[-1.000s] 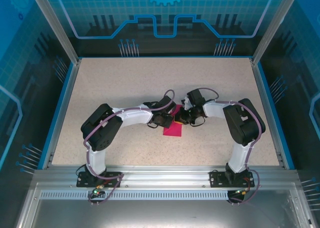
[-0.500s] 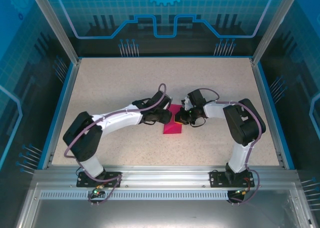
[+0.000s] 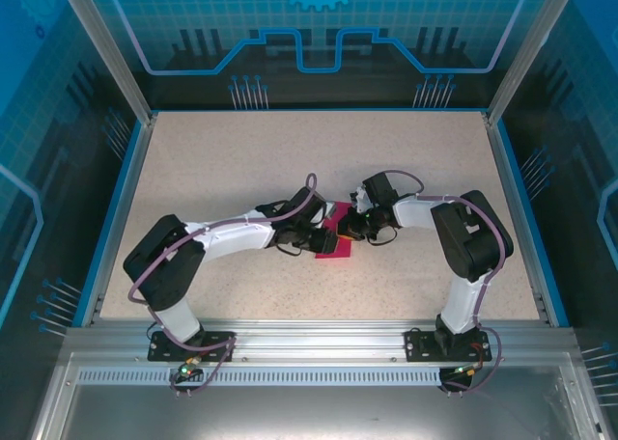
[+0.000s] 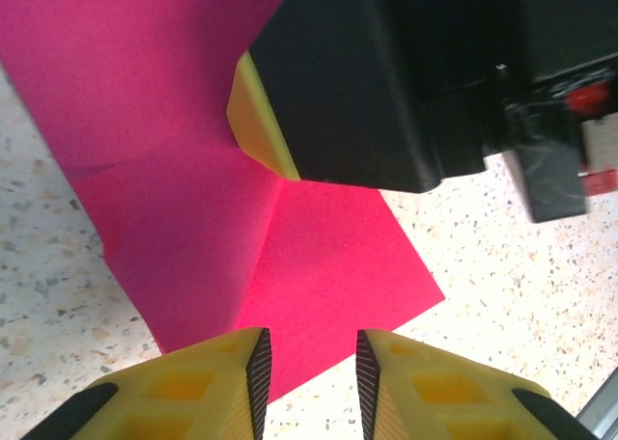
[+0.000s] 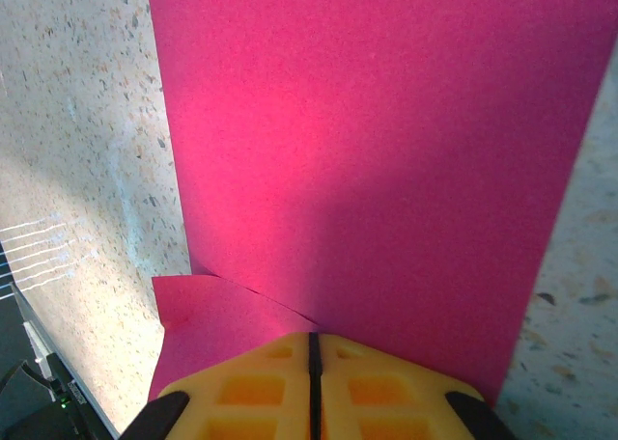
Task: Fold a paper plane with a square sheet of paper (fold left side to right side)
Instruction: Fold the triangle a second time at the center of the table.
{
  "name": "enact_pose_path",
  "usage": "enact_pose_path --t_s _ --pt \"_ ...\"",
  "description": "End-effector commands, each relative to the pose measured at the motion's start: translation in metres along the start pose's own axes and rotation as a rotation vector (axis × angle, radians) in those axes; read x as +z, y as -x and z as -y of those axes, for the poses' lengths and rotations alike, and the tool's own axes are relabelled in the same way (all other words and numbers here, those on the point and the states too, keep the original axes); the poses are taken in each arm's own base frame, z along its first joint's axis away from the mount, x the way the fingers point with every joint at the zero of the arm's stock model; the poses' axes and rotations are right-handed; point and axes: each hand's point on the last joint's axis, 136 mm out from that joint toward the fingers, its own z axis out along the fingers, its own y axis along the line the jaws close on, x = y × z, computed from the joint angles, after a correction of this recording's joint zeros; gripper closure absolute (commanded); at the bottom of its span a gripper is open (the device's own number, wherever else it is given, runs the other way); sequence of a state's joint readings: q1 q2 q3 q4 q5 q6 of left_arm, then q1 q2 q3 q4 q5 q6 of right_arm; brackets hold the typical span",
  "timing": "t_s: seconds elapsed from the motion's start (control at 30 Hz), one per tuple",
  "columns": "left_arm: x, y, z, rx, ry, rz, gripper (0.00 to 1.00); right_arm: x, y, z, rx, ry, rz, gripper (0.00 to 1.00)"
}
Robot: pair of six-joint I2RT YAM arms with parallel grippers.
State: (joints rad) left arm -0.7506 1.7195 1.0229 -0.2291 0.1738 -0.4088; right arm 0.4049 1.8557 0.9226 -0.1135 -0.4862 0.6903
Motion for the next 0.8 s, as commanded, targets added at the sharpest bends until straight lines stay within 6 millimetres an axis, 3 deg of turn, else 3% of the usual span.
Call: enact_pose_path --t_s 0.0,0.77 --pt "0.009 -0.005 0.003 -0.021 -0.037 -0.026 0.67 0.009 -0.024 0.040 0.066 -0.120 -0.069 0.91" --pt "0.033 -0.051 -0.029 -0.087 0.034 -0.136 0.72 0.007 -0.022 0.042 0.067 -0.135 -0.072 0.91"
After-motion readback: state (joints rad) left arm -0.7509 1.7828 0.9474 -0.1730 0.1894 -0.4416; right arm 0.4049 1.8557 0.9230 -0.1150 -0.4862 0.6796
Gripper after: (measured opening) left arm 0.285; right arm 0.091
